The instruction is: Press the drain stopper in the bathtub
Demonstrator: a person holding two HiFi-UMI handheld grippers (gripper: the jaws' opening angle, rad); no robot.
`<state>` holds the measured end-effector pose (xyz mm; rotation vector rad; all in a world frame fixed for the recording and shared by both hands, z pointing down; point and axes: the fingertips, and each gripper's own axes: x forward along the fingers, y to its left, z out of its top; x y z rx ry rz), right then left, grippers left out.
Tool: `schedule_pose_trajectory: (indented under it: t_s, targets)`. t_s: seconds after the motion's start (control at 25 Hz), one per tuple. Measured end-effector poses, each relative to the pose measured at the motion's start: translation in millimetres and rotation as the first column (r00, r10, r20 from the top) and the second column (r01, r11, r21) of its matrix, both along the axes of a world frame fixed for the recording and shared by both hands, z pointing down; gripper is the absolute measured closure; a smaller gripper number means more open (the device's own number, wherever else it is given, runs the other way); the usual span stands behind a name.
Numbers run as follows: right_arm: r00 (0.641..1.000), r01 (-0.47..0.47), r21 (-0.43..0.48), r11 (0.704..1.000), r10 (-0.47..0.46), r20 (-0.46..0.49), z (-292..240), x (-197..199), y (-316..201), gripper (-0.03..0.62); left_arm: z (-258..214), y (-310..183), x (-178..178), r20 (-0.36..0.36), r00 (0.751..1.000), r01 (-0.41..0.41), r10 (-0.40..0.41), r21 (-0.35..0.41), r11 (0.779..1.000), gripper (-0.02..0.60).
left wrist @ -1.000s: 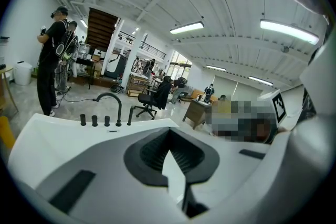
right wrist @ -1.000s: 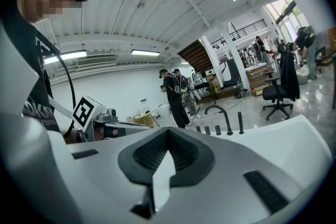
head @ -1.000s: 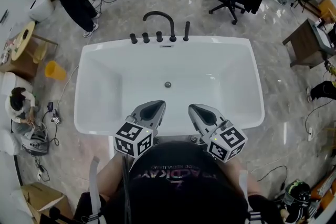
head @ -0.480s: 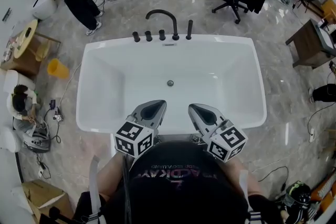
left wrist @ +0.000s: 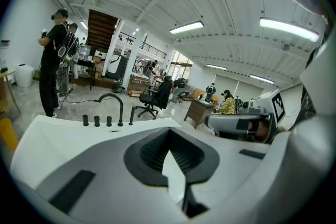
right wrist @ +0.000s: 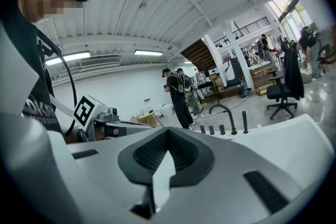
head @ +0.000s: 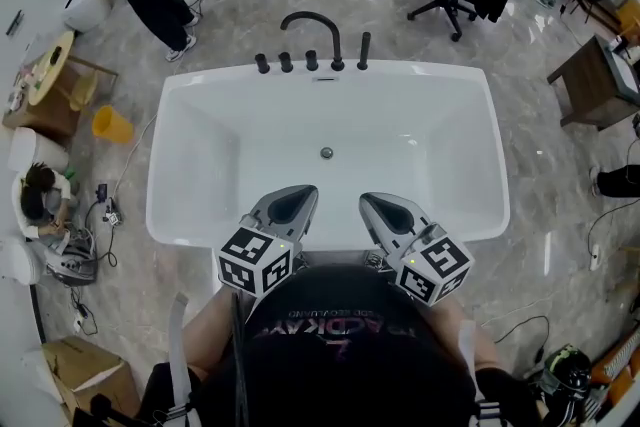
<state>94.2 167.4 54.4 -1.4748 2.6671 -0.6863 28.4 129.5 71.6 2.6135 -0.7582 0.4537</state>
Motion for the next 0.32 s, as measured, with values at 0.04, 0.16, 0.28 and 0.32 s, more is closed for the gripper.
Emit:
schedule_pose_trajectory:
  t_s: [0.04,0.16,0.28,0.32]
  targets:
    - [1.0,0.001,-0.001,1.0,-0.001,-0.001,0.2,-0.2,-1.4,0.583,0.3,-1.5,-0.1,0.0,1.0,0.001,-0.001,-0.001,1.0,0.577]
    - [1.0,0.005,-0.001,1.0,-0.005,-0.005,0.0,-1.2,-3.9,0.583,0.5,-4.3,-0.4,-0.002,1.0,0.002,-0.002,-0.005,1.0,0.577]
    - [1.0,0.002,-0.003,1.0,-0.002,-0.004,0.4,-2.0,-3.6,0.583,0.2,-4.1,-1.6,-0.003,1.0,0.002,-0.002,-0.005,1.0,0.577]
    - [1.0,0.0,-0.005,1.0,0.0,-0.004,0.7,-2.2,-3.4,0.583,0.1,-3.9,-2.1,-0.003,1.0,0.002,-0.002,-0.005,1.0,0.577]
